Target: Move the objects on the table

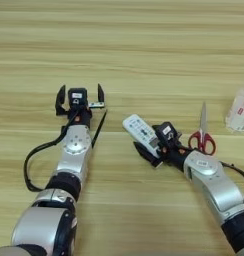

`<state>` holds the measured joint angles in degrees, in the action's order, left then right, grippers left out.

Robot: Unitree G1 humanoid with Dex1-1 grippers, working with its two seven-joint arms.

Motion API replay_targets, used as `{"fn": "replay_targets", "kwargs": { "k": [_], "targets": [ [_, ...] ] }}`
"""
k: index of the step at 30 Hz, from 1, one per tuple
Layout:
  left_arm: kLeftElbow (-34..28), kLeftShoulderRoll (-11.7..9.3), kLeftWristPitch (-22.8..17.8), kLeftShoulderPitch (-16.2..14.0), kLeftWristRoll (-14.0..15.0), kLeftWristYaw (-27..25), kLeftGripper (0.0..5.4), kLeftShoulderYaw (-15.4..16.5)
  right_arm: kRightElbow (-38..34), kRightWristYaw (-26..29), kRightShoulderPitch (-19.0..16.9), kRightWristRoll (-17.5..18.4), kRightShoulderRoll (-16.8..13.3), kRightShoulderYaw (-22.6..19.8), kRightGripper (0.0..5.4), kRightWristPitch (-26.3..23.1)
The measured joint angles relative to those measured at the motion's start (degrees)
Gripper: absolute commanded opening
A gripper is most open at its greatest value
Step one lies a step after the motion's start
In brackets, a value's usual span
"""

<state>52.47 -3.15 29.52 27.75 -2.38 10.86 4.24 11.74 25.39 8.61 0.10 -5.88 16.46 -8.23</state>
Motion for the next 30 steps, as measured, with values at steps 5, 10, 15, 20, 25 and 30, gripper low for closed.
{"fn": "replay_targets", "kwargs": {
  "k": [5, 10, 15, 20, 25, 30],
  "targets": [
    [0.00, 0.01, 0.00, 0.00, 0.00, 0.01, 5.40, 0.00, 0.07, 0.00, 0.02, 0.01, 0.08, -0.01, 3.31, 0.01],
    [0.00, 0.02, 0.00, 0.00, 0.00, 0.02, 5.40, 0.00, 0.13, -0.01, 0.03, 0.01, 0.19, -0.05, 2.91, 0.02],
    [0.00, 0.02, 0.00, 0.00, 0.00, 0.03, 5.40, 0.01, 0.16, -0.02, 0.04, 0.02, 0.21, -0.12, 2.91, 0.03],
    [0.00, 0.02, 0.00, 0.00, 0.00, 0.04, 5.40, 0.00, 0.15, -0.03, 0.03, 0.02, 0.21, -0.14, 2.91, 0.03],
    [0.00, 0.02, 0.00, 0.00, 0.00, 0.04, 5.40, 0.00, -0.25, -0.42, -0.11, -0.16, 0.12, -0.18, 2.91, 0.32],
    [-0.01, 0.01, 0.00, 0.01, 0.00, 0.05, 5.40, 0.00, -4.99, -1.29, -1.71, -0.43, -0.95, -1.11, 2.90, -0.57]
  ]
}}
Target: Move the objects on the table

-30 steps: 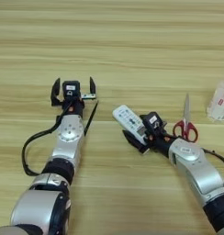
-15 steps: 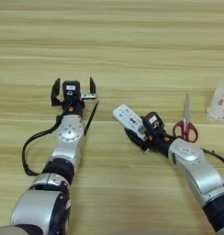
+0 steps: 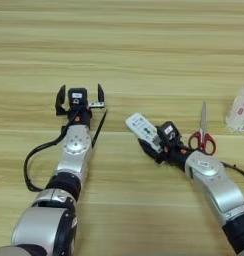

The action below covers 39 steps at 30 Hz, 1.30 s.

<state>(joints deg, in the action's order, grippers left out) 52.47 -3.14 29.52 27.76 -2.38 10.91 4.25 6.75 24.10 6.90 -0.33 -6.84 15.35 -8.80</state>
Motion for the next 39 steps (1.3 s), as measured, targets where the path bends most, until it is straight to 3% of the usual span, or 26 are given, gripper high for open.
{"fn": "replay_targets", "kwargs": {
  "k": [4, 12, 20, 34, 39],
  "targets": [
    [-0.01, -0.01, 0.02, 0.02, 0.00, 0.00, 5.40, 0.00, -9.62, -0.13, -0.09, 1.50, -0.96, -2.73, 2.90, -2.02],
    [0.01, 0.00, 0.03, 0.03, 0.00, 0.01, 5.40, 0.00, -20.96, -1.09, 0.89, 4.48, -3.47, -9.07, 2.90, -6.67],
    [0.08, 0.00, 0.03, 0.08, 0.00, 0.01, 5.40, 0.00, -31.26, -2.49, 3.45, 9.25, -7.75, -18.83, 2.90, -10.47],
    [0.39, 0.03, 0.04, 0.17, -0.01, 0.07, 5.40, 0.00, -32.17, -3.74, 3.59, 13.90, -16.29, -34.20, 2.90, -10.98],
    [0.39, 0.07, 0.04, 0.19, -0.02, 0.10, 5.40, -0.01, -29.06, -3.70, 3.21, 14.00, -18.70, -37.31, 2.90, -10.69]
  ]
}}
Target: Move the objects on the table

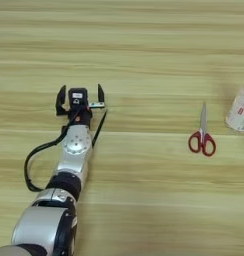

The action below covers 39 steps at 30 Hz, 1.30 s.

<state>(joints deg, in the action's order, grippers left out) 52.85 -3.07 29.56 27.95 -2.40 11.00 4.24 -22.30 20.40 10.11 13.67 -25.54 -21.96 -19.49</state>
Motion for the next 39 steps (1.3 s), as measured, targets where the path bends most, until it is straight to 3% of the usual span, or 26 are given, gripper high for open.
{"fn": "replay_targets", "kwargs": {
  "k": [10, 22, 28, 39],
  "targets": [
    [-0.01, 0.00, 0.00, 0.00, 0.00, 0.08, 5.40, 0.01, 7.52, -0.67, -0.38, -0.28, -1.95, -3.03, 2.90, 0.79],
    [-0.01, -0.28, 0.00, 0.00, 0.04, 0.02, 5.40, 0.07, 13.33, -1.71, -1.88, -1.35, -3.64, -3.82, 2.90, 1.52],
    [-0.01, -0.40, 0.01, 0.00, 0.06, -0.01, 5.40, 0.09, 20.14, -1.40, -2.79, -3.30, -3.91, -1.86, 2.90, 2.35],
    [-0.04, -0.42, 0.01, 0.00, 0.06, -0.02, 5.40, 0.09, 23.00, 0.49, -6.39, -5.13, -3.99, 2.54, 2.90, 2.78]
  ]
}}
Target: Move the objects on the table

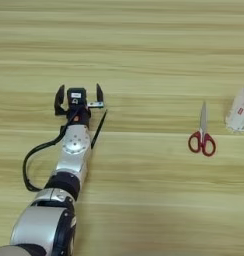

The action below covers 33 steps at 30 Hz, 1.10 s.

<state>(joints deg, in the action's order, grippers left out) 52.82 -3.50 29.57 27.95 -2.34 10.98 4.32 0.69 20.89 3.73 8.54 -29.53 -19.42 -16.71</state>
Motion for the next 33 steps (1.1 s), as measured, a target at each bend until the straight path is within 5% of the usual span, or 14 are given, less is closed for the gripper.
{"fn": "replay_targets", "kwargs": {
  "k": [33],
  "targets": [
    [-0.37, -0.02, 0.00, -0.01, 0.01, -0.03, 5.40, 0.01, 5.93, 1.13, -0.94, -1.66, 0.04, 4.39, 2.90, 2.47]
  ]
}}
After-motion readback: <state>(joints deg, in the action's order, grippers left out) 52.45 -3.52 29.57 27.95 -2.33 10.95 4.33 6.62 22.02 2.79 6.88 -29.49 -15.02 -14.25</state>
